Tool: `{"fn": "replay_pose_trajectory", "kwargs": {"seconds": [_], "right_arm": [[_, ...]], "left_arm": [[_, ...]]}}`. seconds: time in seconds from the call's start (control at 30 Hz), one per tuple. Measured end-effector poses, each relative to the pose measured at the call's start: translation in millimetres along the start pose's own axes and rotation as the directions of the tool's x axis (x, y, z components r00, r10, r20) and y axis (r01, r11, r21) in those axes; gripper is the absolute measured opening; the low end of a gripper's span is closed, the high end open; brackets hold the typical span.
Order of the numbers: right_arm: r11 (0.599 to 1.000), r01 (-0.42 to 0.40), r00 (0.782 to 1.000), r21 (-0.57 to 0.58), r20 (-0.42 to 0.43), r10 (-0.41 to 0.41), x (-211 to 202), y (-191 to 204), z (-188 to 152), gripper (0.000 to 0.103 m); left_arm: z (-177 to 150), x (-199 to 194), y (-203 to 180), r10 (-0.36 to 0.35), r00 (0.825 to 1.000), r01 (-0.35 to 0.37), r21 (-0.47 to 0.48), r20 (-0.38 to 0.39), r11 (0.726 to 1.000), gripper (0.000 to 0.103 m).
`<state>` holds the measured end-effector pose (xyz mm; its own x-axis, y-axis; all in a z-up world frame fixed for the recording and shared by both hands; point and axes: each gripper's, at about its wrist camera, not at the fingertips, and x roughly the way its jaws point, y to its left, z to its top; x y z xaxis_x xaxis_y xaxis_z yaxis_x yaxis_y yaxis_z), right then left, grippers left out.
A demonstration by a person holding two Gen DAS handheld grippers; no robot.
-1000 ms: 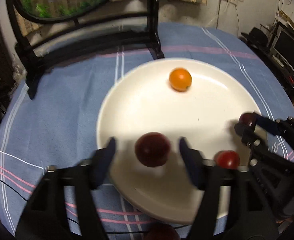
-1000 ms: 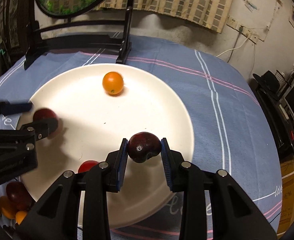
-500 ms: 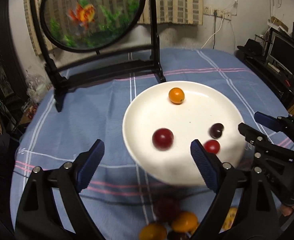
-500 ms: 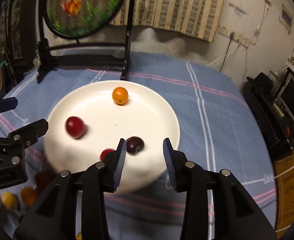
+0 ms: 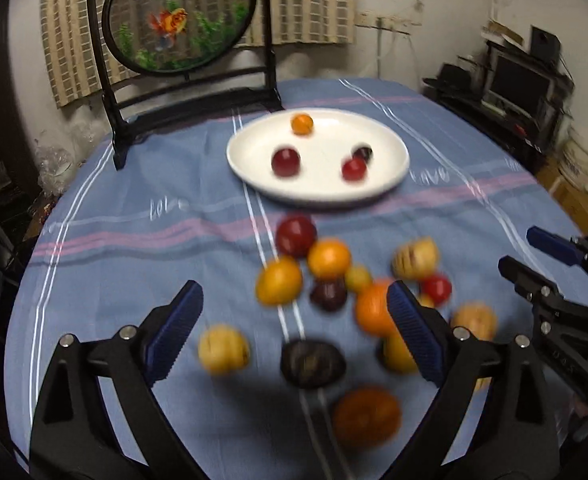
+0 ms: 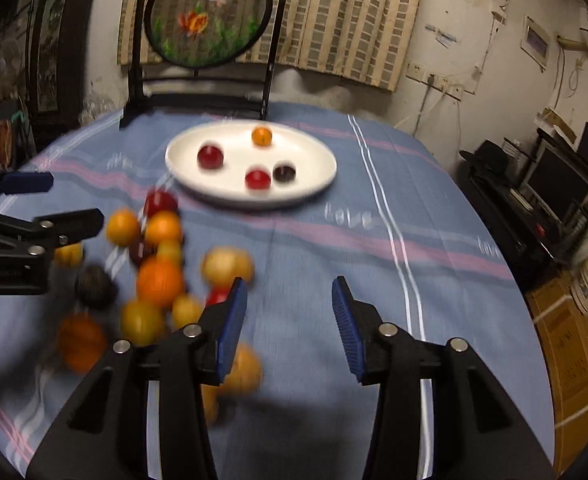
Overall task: Organize fruits
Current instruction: 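Grasp the pale pear with the right tool while the left tool grasps an orange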
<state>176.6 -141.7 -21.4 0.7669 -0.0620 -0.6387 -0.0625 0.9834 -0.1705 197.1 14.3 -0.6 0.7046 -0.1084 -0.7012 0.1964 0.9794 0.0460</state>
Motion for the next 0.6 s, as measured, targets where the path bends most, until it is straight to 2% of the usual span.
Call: {"fn": "replay_pose_trajectory", "kwargs": {"seconds": [0.1,0.17,0.23,0.43,0.6], "right_arm": [[1.0,-0.027,0.999,-0.011,-0.041,0.027,-1.5,11.9,-18.7,0.045],[0.999,-0.042,0.998,-0.021,-0.057,0.041,-3.8,19.4,-27.9,0.045],[0.999,-0.018,0.999,-0.039,-0.042,0.017,-11.0,25.5,-34.4,0.045],[0.999,-0.035,0.999,-0.04,-0.028,0.034,-31.2,30.4,-38.9,0.045],[0.997,-0.067,0.996,-0.041,-0.06,0.064,-26.6,35.5,-45.2,0.045]], "left_arm": [[-25.6,-0.3,-4.2,-0.02,0.999,0.021,0.031,-0.027,0.999,0.095],[-40.1,-2.3,-3.4,-0.052,0.998,0.053,0.018,-0.046,0.998,0.095],[-48.0,-4.3,-3.2,-0.062,0.997,0.062,0.013,-0.053,0.998,0.095],[-63.1,-13.2,-6.4,-0.073,0.997,0.074,0.035,-0.04,0.997,0.094],[-68.6,-6.2,-13.7,-0.091,0.994,0.094,0.041,-0.062,0.995,0.094]]}}
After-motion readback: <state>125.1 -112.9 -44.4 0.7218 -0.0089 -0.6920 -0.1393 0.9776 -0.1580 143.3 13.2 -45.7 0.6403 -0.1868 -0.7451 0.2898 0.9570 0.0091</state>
